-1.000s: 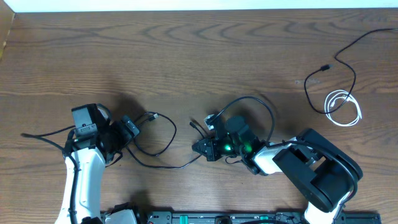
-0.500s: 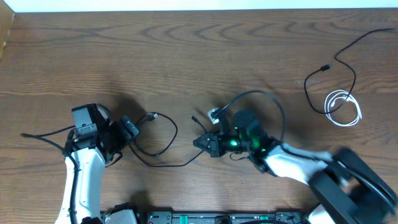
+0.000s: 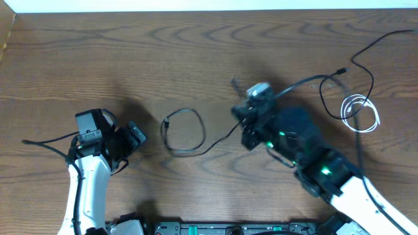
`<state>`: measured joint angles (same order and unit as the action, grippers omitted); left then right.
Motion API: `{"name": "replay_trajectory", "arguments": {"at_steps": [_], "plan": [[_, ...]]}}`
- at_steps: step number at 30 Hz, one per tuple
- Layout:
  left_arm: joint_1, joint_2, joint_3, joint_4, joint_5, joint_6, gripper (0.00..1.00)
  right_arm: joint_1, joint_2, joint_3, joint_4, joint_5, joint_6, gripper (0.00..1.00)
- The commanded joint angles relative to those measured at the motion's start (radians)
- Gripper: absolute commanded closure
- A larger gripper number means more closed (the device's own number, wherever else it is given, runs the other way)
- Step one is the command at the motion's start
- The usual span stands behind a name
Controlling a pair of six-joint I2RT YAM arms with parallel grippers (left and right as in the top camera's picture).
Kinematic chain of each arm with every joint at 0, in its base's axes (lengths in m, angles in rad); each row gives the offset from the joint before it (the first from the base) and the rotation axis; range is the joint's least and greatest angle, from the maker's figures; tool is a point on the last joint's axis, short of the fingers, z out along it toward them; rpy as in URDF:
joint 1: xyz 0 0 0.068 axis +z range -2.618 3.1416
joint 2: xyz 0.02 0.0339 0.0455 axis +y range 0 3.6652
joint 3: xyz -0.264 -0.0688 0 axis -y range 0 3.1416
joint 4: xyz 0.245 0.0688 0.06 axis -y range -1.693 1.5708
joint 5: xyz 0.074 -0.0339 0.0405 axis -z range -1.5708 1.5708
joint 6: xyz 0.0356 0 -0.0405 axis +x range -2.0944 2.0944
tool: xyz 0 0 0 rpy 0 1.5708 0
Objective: Untangle cables
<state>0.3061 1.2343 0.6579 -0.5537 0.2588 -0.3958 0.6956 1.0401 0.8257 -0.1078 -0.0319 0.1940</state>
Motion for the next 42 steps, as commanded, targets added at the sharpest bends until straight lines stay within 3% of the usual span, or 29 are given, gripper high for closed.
{"name": "replay_trajectory", "arguments": {"at_steps": [1,8,14,18,28,33,42], "plan": [[0.004,0.002,-0.001,-0.003,-0.01,0.005,0.01,-0.003,-0.064,0.071,0.008,0.205,-0.254,0.99],[0.004,0.002,-0.001,-0.003,-0.01,0.005,0.01,-0.003,-0.156,0.142,0.09,0.285,-0.47,0.99],[0.004,0.002,-0.001,-0.003,-0.01,0.005,0.01,-0.012,-0.183,0.141,0.122,0.682,-0.571,0.99],[0.004,0.002,-0.001,-0.003,-0.01,0.005,0.01,-0.064,-0.175,0.141,0.107,0.816,-0.573,0.99],[0.004,0.002,-0.001,-0.003,-0.01,0.005,0.01,-0.262,-0.14,0.141,0.049,0.833,-0.562,0.99],[0.004,0.002,-0.001,-0.003,-0.01,0.005,0.01,-0.363,-0.087,0.141,-0.005,0.828,-0.46,0.99],[0.004,0.002,-0.001,-0.003,-0.01,0.005,0.01,-0.397,0.029,0.141,-0.066,0.699,-0.426,0.99]]}}
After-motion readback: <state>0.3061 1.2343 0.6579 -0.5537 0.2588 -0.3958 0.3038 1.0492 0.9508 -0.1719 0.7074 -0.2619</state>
